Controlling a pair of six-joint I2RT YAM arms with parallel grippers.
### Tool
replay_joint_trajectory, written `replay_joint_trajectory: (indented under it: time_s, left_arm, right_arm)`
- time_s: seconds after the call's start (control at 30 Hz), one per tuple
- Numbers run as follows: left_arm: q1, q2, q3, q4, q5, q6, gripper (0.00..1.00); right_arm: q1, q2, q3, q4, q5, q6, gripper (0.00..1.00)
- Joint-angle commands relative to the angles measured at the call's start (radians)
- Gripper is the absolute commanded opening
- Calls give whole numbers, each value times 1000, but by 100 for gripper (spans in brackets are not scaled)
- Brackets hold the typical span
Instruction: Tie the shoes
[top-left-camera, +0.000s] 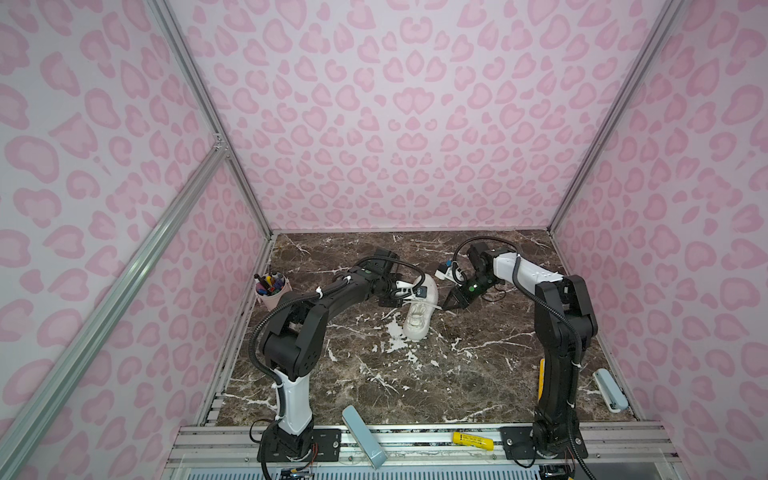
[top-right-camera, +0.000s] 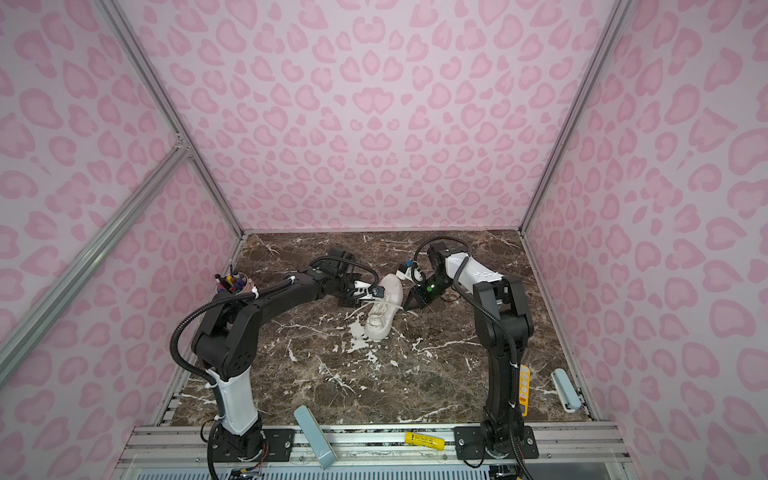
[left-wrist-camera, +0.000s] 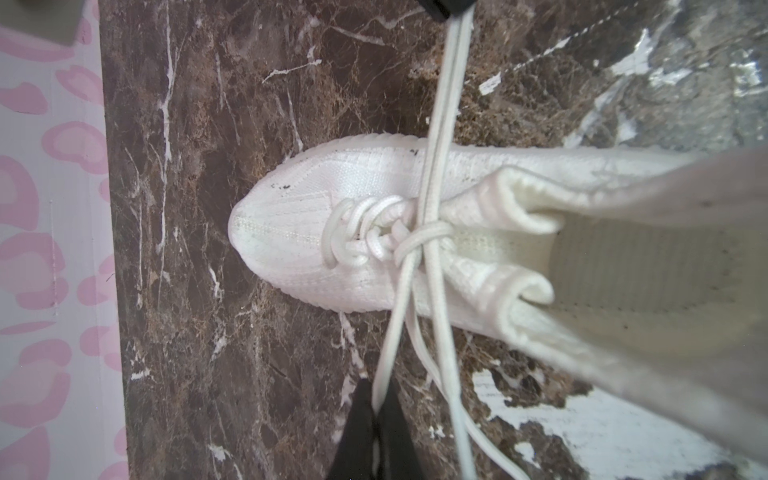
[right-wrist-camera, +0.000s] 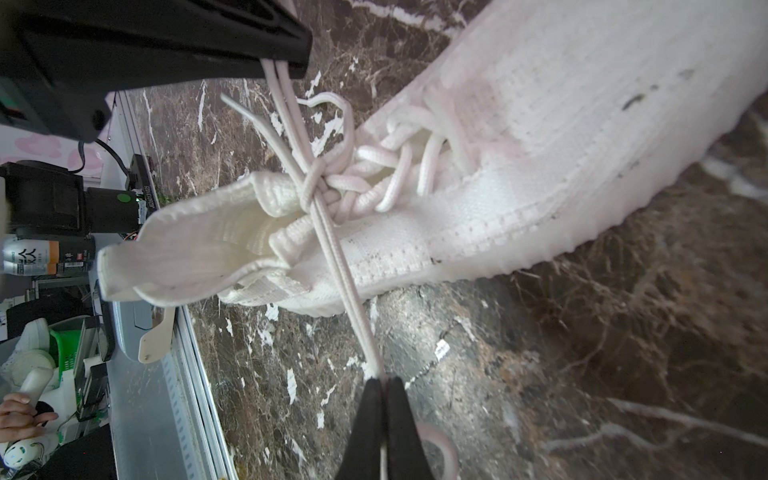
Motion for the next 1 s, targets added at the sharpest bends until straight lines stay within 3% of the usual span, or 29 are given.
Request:
replay_joint_trajectory:
  time_s: [0.0, 0.97]
  left_arm:
    - [15, 4, -3, 12, -83, -15, 3]
    - [39, -7, -16, 16, -87, -25, 3]
  right_arm:
    - [-9, 12, -9, -89, 120, -1, 0]
    - [-19, 13, -16, -92, 159, 2, 0]
